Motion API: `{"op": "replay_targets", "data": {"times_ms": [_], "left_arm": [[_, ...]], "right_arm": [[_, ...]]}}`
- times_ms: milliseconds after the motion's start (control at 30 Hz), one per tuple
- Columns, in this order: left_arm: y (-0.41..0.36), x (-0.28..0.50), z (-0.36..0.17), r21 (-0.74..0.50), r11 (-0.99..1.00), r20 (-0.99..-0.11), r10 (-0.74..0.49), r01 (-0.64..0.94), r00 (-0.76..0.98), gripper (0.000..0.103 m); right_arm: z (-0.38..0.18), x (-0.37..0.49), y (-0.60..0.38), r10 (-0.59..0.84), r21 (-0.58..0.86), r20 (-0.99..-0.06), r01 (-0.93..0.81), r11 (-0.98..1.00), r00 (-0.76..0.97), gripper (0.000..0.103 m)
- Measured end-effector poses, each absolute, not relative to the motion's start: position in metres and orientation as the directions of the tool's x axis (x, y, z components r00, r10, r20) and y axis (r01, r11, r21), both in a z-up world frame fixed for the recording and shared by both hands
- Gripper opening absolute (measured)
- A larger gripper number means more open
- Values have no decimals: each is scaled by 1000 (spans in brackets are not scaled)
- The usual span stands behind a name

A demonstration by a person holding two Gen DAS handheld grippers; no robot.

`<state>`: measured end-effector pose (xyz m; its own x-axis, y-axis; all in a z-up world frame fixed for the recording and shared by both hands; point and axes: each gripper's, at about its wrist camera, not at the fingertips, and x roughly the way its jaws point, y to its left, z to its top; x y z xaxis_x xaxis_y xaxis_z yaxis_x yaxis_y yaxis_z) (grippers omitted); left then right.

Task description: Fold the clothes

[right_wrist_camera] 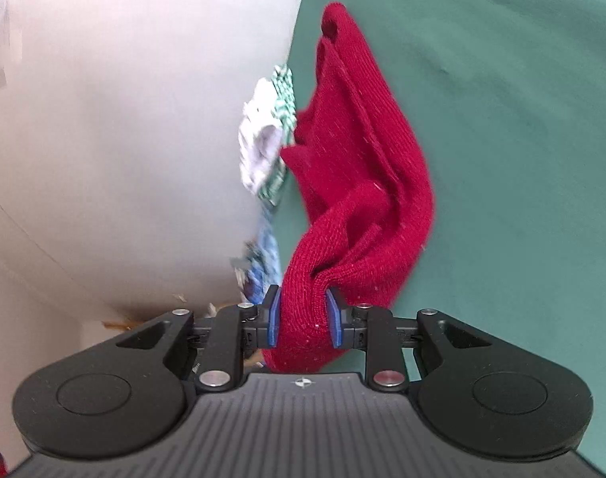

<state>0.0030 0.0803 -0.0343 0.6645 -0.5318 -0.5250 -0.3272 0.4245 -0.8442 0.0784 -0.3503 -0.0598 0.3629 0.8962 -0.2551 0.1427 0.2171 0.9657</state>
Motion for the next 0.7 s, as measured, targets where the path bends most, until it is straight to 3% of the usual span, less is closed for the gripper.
{"op": "replay_targets", "data": {"times_ms": [233, 533, 633, 667, 700], "left_arm": [[94, 43, -26, -850, 382, -517, -479, -361, 710, 20], [102, 85, -24, -820, 432, -548, -402, -376, 733, 19], [101, 76, -17, -816, 485, -542, -456, -313, 706, 20], [100, 72, -14, -812, 511, -541, -477, -283, 692, 27], [101, 60, -9, -783, 571, -563, -483, -247, 671, 43]], "right_arm": [[-56, 104, -342, 832, 975, -199, 194, 112, 518, 26], [-64, 157, -336, 731, 959, -263, 253, 127, 629, 21], [-64, 167, -338, 732, 949, -307, 249, 192, 608, 24], [-55, 166, -340, 755, 941, -339, 202, 272, 562, 28], [-45, 164, -343, 768, 923, -377, 146, 355, 517, 36]]}}
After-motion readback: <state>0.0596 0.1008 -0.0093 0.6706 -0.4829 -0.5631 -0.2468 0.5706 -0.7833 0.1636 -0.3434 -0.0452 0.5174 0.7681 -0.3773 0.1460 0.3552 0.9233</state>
